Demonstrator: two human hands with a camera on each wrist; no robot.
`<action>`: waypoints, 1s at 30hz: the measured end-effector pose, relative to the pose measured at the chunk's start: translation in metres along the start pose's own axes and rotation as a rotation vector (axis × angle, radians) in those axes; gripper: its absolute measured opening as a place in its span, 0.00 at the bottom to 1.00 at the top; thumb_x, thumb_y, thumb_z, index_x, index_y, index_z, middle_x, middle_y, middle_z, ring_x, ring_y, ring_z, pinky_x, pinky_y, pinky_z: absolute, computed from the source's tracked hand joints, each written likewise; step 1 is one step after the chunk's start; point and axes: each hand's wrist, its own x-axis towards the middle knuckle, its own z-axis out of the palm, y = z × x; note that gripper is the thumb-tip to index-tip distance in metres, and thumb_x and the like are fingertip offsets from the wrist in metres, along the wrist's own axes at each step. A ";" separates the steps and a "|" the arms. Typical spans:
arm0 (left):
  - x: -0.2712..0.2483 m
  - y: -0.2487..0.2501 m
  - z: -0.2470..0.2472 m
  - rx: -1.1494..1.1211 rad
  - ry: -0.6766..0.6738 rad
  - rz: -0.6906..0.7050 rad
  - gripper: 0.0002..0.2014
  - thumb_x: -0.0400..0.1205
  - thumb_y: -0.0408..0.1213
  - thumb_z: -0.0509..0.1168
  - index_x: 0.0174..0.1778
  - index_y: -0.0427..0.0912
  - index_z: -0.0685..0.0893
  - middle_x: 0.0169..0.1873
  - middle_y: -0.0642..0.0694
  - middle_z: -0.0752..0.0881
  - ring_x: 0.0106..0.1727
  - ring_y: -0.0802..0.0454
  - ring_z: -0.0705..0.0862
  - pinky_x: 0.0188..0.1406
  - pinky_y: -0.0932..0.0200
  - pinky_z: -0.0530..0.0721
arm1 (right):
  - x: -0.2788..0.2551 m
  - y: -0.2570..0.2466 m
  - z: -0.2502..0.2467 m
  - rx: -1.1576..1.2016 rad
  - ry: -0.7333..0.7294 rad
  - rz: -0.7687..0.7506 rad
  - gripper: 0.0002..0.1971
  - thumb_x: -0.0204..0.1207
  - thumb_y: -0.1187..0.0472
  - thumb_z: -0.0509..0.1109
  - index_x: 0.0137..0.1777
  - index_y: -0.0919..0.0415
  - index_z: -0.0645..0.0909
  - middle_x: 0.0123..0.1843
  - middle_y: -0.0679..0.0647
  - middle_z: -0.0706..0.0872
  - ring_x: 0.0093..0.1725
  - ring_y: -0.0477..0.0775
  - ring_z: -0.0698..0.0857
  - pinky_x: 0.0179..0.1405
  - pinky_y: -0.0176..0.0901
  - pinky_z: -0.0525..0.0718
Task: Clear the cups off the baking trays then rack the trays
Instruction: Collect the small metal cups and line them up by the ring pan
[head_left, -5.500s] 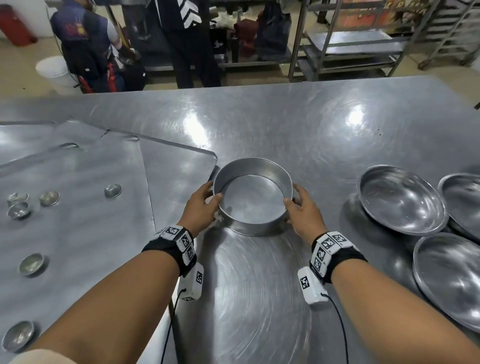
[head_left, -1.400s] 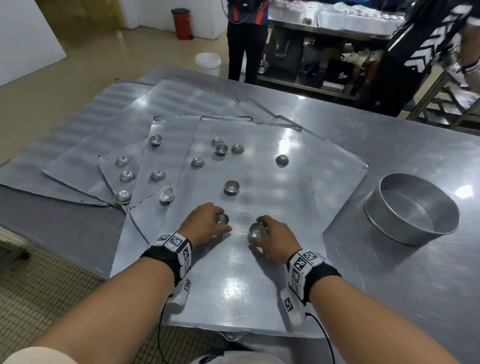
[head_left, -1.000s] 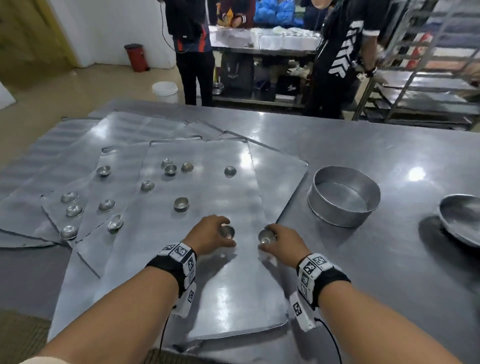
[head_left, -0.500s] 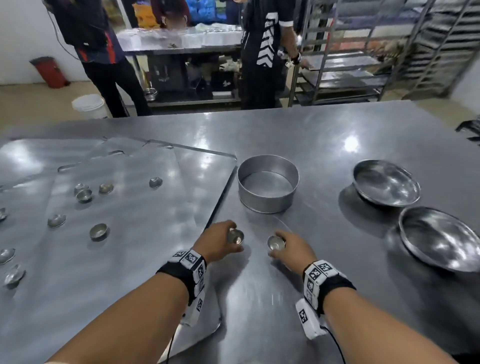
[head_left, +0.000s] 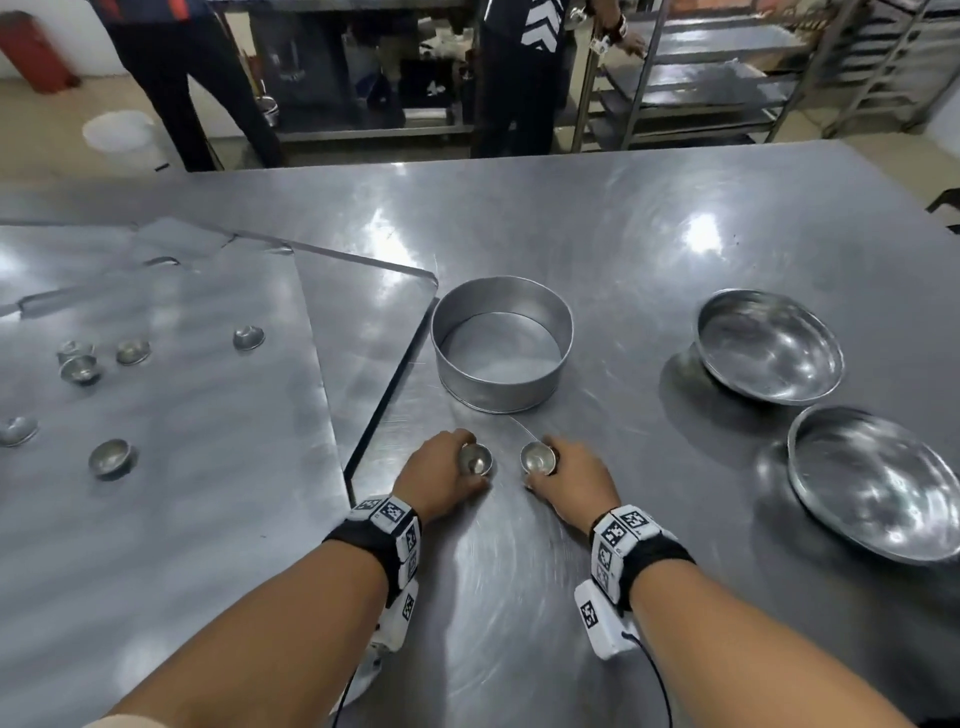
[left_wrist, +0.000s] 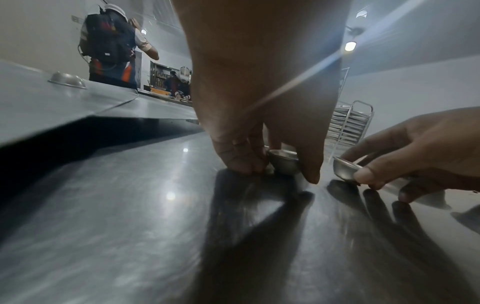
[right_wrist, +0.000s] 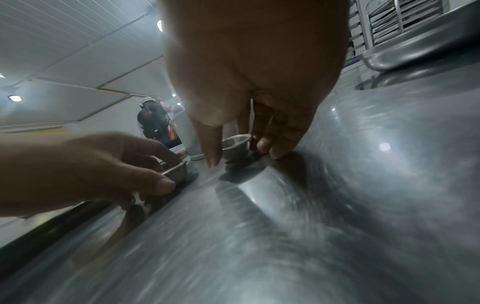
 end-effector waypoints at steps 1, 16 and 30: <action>0.004 0.001 0.002 -0.002 0.013 -0.003 0.22 0.72 0.51 0.78 0.58 0.51 0.81 0.51 0.49 0.83 0.51 0.49 0.84 0.43 0.59 0.73 | 0.005 -0.001 0.001 0.001 0.003 -0.016 0.28 0.69 0.51 0.80 0.71 0.51 0.81 0.64 0.52 0.87 0.63 0.58 0.85 0.54 0.41 0.76; 0.026 0.024 0.013 -0.200 0.207 -0.082 0.25 0.67 0.57 0.78 0.57 0.53 0.82 0.49 0.54 0.86 0.51 0.54 0.85 0.49 0.51 0.85 | 0.043 0.006 0.009 0.216 0.093 -0.076 0.22 0.63 0.46 0.81 0.57 0.43 0.81 0.49 0.43 0.89 0.49 0.48 0.89 0.52 0.51 0.88; 0.026 0.035 0.007 -0.305 0.245 -0.042 0.16 0.75 0.47 0.78 0.56 0.50 0.86 0.48 0.51 0.87 0.51 0.51 0.86 0.52 0.49 0.85 | 0.048 0.006 0.004 0.245 0.119 -0.151 0.16 0.70 0.50 0.81 0.57 0.39 0.83 0.42 0.39 0.88 0.42 0.41 0.86 0.44 0.41 0.83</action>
